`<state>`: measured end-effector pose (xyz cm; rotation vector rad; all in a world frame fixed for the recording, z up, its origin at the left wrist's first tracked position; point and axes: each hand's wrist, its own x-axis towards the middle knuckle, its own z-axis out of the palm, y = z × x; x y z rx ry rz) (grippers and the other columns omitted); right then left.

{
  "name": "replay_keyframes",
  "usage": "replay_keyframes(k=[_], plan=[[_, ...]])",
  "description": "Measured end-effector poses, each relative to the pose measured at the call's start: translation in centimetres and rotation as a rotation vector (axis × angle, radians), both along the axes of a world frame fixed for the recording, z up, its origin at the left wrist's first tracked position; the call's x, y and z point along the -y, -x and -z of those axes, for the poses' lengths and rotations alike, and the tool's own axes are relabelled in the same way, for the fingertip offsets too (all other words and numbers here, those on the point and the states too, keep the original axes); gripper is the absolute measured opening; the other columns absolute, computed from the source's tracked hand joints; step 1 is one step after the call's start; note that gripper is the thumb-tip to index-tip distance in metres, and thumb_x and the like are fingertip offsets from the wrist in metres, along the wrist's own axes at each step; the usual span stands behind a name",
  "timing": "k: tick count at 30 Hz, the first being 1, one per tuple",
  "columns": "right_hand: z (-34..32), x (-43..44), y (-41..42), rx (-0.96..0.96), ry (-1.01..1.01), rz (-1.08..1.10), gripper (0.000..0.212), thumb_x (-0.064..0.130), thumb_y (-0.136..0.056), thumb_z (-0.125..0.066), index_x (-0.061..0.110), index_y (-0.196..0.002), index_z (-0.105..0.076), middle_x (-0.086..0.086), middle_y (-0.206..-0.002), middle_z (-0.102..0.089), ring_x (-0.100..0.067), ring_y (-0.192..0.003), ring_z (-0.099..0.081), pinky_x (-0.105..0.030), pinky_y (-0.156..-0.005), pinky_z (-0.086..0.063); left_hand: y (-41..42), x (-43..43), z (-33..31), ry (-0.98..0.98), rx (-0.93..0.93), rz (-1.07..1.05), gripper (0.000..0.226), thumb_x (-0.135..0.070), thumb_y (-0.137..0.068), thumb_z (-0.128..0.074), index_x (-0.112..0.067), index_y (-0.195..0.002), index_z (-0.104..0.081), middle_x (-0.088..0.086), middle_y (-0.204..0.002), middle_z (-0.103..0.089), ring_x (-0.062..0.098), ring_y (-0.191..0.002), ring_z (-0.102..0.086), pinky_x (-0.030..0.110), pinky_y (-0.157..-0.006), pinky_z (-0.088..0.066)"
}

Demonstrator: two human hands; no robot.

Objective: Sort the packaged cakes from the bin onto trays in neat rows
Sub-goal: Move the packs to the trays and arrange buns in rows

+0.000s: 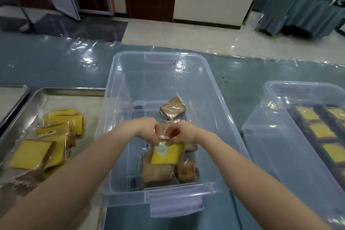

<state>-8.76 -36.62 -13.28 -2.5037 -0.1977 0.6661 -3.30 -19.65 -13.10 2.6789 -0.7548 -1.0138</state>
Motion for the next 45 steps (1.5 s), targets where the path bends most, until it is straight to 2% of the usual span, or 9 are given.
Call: replay_keyframes(k=[9,13,16,26,31,35,38,42,45], plan=[[2.8,-1.0,-1.0,-0.209,0.116,-0.181,0.040,0.027,-0.079,-0.077,0.018,-0.117,-0.067,-0.002,-0.114,-0.067,-0.022,-0.102,-0.060,-0.036,-0.093,-0.049,1.0,0.6,2.7,-0.254,-0.136,0.048,0.042,-0.034,-0.071,-0.078,-0.019,-0.106,-0.061,-0.002,-0.106,-0.058,0.016,-0.093,-0.056,0.031,-0.085,-0.048],[3.5,-0.9,-1.4,-0.231,0.092,-0.199,0.033,0.023,-0.084,-0.072,0.021,-0.117,-0.067,-0.001,-0.116,-0.065,-0.021,-0.104,-0.058,-0.037,-0.095,-0.049,0.8,0.4,4.9,-0.280,-0.346,-0.051,0.111,-0.042,-0.061,-0.084,-0.018,-0.149,-0.020,0.003,-0.147,-0.037,0.025,-0.131,-0.042,0.038,-0.108,-0.039],[3.9,-0.7,-1.5,-0.246,0.101,-0.208,0.039,0.024,-0.085,-0.071,0.019,-0.123,-0.064,-0.001,-0.120,-0.064,-0.022,-0.108,-0.058,-0.038,-0.097,-0.049,1.6,0.8,6.4,-0.395,-0.319,0.033,0.142,-0.057,-0.043,-0.084,-0.027,-0.153,0.001,0.003,-0.157,-0.017,0.030,-0.141,-0.028,0.044,-0.111,-0.036],[3.5,-0.8,-1.7,-0.340,0.136,-0.266,0.068,0.037,-0.074,-0.080,0.021,-0.134,-0.053,0.002,-0.127,-0.059,-0.022,-0.113,-0.056,-0.035,-0.097,-0.046,1.6,1.0,5.3,-0.283,-0.286,0.086,0.112,-0.044,-0.048,-0.093,-0.026,-0.143,-0.037,-0.005,-0.139,-0.047,0.022,-0.125,-0.048,0.037,-0.106,-0.044],[2.4,-0.6,-1.6,-0.347,0.038,-0.129,0.083,0.041,-0.067,-0.084,0.028,-0.137,-0.043,0.005,-0.130,-0.055,-0.021,-0.113,-0.054,-0.036,-0.100,-0.045,0.4,0.7,3.6,-0.156,-0.122,0.008,0.098,-0.012,-0.045,-0.092,-0.029,-0.129,-0.044,-0.002,-0.114,-0.062,0.021,-0.098,-0.064,0.035,-0.082,-0.059],[1.4,-0.1,-1.7,-0.294,-0.095,-0.005,0.087,0.031,-0.065,-0.087,0.035,-0.136,-0.037,0.012,-0.120,-0.052,-0.018,-0.108,-0.054,-0.038,-0.093,-0.050,-0.3,0.5,2.0,-0.050,0.088,-0.079,0.072,-0.010,-0.048,-0.085,-0.026,-0.108,-0.049,-0.004,-0.100,-0.060,0.016,-0.085,-0.062,0.031,-0.069,-0.058],[0.4,1.1,-2.3,-0.226,-0.136,0.117,0.102,0.034,-0.061,-0.089,0.035,-0.144,-0.029,0.007,-0.137,-0.046,-0.019,-0.115,-0.050,-0.036,-0.089,-0.050,-0.9,0.1,1.5,0.073,0.176,-0.187,0.063,-0.013,-0.050,-0.082,-0.024,-0.102,-0.047,-0.003,-0.098,-0.059,0.017,-0.084,-0.061,0.032,-0.066,-0.055],[0.3,1.7,-2.5,-0.149,-0.344,0.440,0.120,0.032,-0.058,-0.091,0.039,-0.149,-0.012,0.006,-0.134,-0.040,-0.025,-0.118,-0.051,-0.032,-0.060,-0.054,-1.5,0.0,0.9,0.298,0.346,-0.393,0.064,-0.009,-0.051,-0.082,-0.025,-0.098,-0.043,-0.004,-0.101,-0.050,0.020,-0.090,-0.056,0.033,-0.073,-0.051],[0.8,1.6,-3.0,-0.048,-0.387,0.433,0.100,0.016,-0.058,-0.088,0.031,-0.141,-0.034,0.002,-0.118,-0.056,-0.018,-0.100,-0.060,-0.034,-0.073,-0.058,-0.8,0.6,0.8,0.394,0.397,-0.327,0.060,-0.005,-0.057,-0.078,-0.027,-0.100,-0.041,-0.008,-0.101,-0.041,0.021,-0.096,-0.055,0.030,-0.078,-0.048]])
